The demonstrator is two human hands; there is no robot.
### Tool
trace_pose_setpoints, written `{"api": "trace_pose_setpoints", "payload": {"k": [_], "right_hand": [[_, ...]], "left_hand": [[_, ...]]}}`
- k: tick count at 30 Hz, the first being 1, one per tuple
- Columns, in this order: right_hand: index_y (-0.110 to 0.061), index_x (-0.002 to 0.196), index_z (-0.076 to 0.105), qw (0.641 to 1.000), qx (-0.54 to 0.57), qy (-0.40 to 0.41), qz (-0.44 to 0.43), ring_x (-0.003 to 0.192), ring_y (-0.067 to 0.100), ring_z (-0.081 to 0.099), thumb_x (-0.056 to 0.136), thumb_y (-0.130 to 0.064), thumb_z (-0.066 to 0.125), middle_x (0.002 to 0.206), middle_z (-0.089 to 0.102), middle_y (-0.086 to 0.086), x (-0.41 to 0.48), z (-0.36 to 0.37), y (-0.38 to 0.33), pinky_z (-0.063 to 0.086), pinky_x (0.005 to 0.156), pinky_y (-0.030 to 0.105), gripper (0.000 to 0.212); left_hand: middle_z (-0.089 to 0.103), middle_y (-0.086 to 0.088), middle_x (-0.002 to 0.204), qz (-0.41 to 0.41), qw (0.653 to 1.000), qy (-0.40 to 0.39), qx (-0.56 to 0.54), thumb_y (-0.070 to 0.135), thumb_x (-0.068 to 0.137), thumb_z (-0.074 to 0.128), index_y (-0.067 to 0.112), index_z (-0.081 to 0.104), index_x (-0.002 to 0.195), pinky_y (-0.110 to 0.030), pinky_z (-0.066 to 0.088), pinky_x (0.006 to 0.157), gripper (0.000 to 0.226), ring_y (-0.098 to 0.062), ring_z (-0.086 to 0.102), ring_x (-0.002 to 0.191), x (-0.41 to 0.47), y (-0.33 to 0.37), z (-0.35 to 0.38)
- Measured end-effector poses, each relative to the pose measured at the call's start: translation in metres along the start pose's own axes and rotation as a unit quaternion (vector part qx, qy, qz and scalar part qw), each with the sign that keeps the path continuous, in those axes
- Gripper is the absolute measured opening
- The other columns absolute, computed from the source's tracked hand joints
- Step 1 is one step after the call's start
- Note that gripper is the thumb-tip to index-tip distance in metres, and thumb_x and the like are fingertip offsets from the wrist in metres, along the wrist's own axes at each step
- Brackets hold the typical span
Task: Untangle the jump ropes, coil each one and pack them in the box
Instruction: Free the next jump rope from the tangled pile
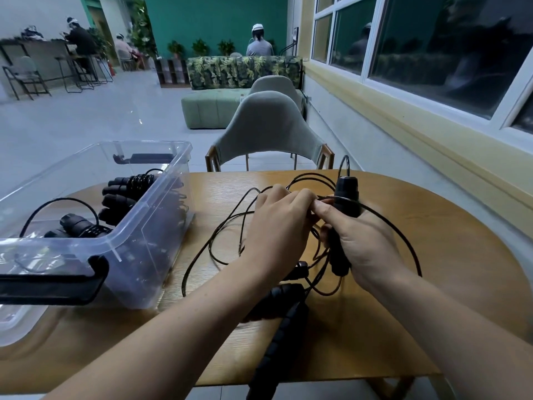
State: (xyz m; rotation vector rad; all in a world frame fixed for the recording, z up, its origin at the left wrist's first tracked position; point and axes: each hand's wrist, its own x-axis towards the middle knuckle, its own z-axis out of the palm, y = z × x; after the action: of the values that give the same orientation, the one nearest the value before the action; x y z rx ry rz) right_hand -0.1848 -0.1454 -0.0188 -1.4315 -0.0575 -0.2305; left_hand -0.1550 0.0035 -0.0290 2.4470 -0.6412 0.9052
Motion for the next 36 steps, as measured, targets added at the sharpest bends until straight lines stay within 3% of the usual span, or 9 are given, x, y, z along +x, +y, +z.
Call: {"api": "trace_pose_setpoints", "payload": {"k": [5,7,10,12,18,23,30,36], "right_hand": [[-0.014,0.096,0.076,0.996,-0.084,-0.001,-0.033,0.073,0.028,0.072,0.092,-0.022,0.084,0.083,0.076,0.014,-0.004,0.001,-0.009,0.061,0.07,0.046,0.012],[-0.012,0.097,0.076,0.995,-0.09,-0.012,-0.04,0.069,0.025,0.069,0.093,-0.02,0.083,0.081,0.075,0.016,-0.004,0.002,-0.01,0.058,0.068,0.048,0.011],[-0.009,0.097,0.074,0.998,-0.059,-0.013,-0.035,0.065,0.023,0.065,0.093,-0.016,0.082,0.074,0.071,0.013,-0.004,0.0,-0.015,0.052,0.063,0.04,0.012],[-0.008,0.097,0.074,0.998,-0.039,0.001,-0.042,0.064,0.025,0.064,0.093,-0.015,0.082,0.073,0.069,0.011,-0.003,-0.003,-0.021,0.052,0.061,0.037,0.011],[-0.004,0.096,0.074,0.998,-0.011,0.014,-0.056,0.067,0.031,0.06,0.092,-0.019,0.083,0.085,0.067,0.03,-0.003,-0.011,-0.033,0.049,0.063,0.041,0.017],[-0.009,0.094,0.072,0.997,0.03,0.026,-0.074,0.066,0.018,0.065,0.092,-0.018,0.08,0.082,0.071,0.007,0.0,-0.016,-0.046,0.051,0.059,0.029,0.012],[-0.011,0.088,0.073,0.992,0.053,0.059,-0.095,0.067,0.018,0.064,0.093,-0.013,0.079,0.082,0.072,0.005,0.002,-0.027,-0.06,0.049,0.06,0.028,0.008],[-0.014,0.085,0.067,0.985,0.1,0.102,-0.094,0.063,0.016,0.059,0.095,-0.015,0.077,0.082,0.069,0.003,0.013,-0.044,-0.074,0.043,0.057,0.028,0.015]], "left_hand": [[0.069,0.003,0.09,0.012,1.0,-0.016,-0.01,0.015,0.083,0.081,0.018,0.058,0.117,-0.03,0.025,0.079,0.04,-0.022,0.052,0.092,0.0,0.004,-0.001],[0.066,0.006,0.087,0.0,0.999,-0.008,-0.032,0.013,0.079,0.082,0.018,0.056,0.115,-0.033,0.034,0.079,0.045,-0.023,0.055,0.09,-0.001,0.006,-0.001],[0.055,0.018,0.08,-0.051,0.994,-0.021,-0.094,0.018,0.082,0.083,0.021,0.052,0.109,-0.038,0.045,0.076,0.041,-0.019,0.056,0.085,-0.001,0.005,0.001],[0.06,0.017,0.08,-0.061,0.992,-0.03,-0.11,0.023,0.084,0.081,0.023,0.049,0.102,-0.041,0.049,0.075,0.037,-0.017,0.059,0.082,0.0,0.001,0.002],[0.063,0.013,0.076,-0.078,0.992,-0.04,-0.091,0.027,0.085,0.074,0.03,0.05,0.087,-0.046,0.052,0.08,0.024,-0.016,0.057,0.082,0.003,0.001,0.001],[0.062,0.018,0.076,-0.111,0.984,-0.096,-0.096,0.03,0.085,0.074,0.033,0.055,0.086,-0.046,0.05,0.09,0.019,-0.014,0.055,0.093,0.004,0.002,0.001],[0.067,0.017,0.079,-0.151,0.975,-0.121,-0.106,0.034,0.089,0.072,0.033,0.059,0.088,-0.044,0.048,0.093,0.013,-0.013,0.052,0.099,0.006,-0.003,-0.001],[0.068,0.015,0.087,-0.151,0.976,-0.15,-0.04,0.033,0.091,0.072,0.032,0.061,0.091,-0.046,0.047,0.093,0.011,-0.016,0.052,0.1,0.001,-0.014,0.0]]}}
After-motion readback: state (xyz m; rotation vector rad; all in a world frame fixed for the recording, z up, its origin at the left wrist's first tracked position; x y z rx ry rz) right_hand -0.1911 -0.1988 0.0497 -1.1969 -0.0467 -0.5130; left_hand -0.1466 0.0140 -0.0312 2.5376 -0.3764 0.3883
